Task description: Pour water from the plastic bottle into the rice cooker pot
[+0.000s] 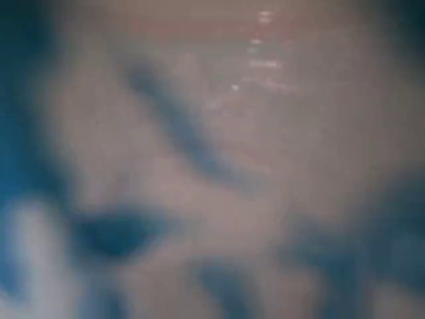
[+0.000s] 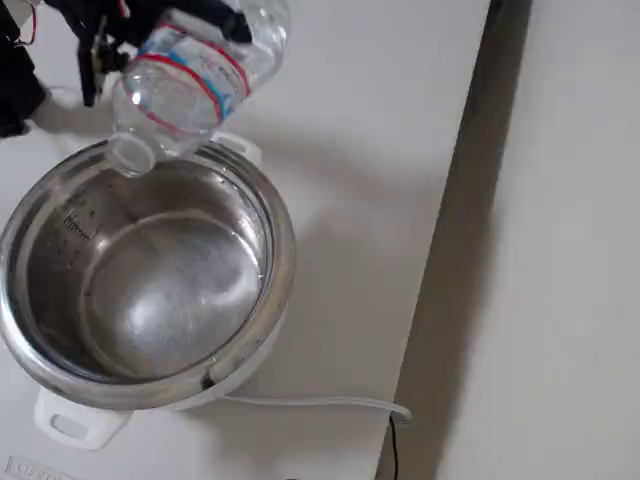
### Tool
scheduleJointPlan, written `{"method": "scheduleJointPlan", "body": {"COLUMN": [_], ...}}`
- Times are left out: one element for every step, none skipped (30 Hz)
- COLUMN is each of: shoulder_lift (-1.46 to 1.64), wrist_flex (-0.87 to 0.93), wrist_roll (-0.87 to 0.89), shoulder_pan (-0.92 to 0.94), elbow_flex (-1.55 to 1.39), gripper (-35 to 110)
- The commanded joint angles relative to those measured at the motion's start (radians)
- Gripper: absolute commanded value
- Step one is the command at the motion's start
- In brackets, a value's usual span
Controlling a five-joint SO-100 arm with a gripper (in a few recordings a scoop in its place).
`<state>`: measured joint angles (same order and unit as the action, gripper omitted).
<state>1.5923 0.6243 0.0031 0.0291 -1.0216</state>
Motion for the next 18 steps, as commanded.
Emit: {"method": "scheduleJointPlan", "body": {"shoulder_lift": [-0.057, -0.084, -0.103, -0.107, -0.107, -0.109, -0.112, -0.115, -0.117, -0.12, -0.121, -0.121, -0.123, -0.126, -0.127, -0.132, -0.135, -0.137], "wrist_flex": [0.127, 0.156, 0.173, 0.178, 0.179, 0.183, 0.184, 0.184, 0.184, 0.184, 0.184, 0.186, 0.186, 0.186, 0.184, 0.184, 0.184, 0.187], "wrist_roll": [0.156, 0.183, 0.207, 0.236, 0.267, 0.293, 0.321, 0.345, 0.37, 0.399, 0.425, 0.451, 0.468, 0.482, 0.495, 0.514, 0.532, 0.552], "shoulder_pan": [0.025, 0.028, 0.031, 0.035, 0.041, 0.048, 0.054, 0.061, 0.069, 0.08, 0.091, 0.1, 0.107, 0.114, 0.12, 0.126, 0.132, 0.137], "elbow_flex": [0.391, 0.445, 0.479, 0.485, 0.485, 0.485, 0.486, 0.486, 0.486, 0.486, 0.486, 0.486, 0.486, 0.486, 0.486, 0.488, 0.488, 0.488], "gripper": [5, 5, 5, 5, 5, 5, 5, 5, 5, 5, 5, 5, 5, 5, 5, 5, 5, 5]}}
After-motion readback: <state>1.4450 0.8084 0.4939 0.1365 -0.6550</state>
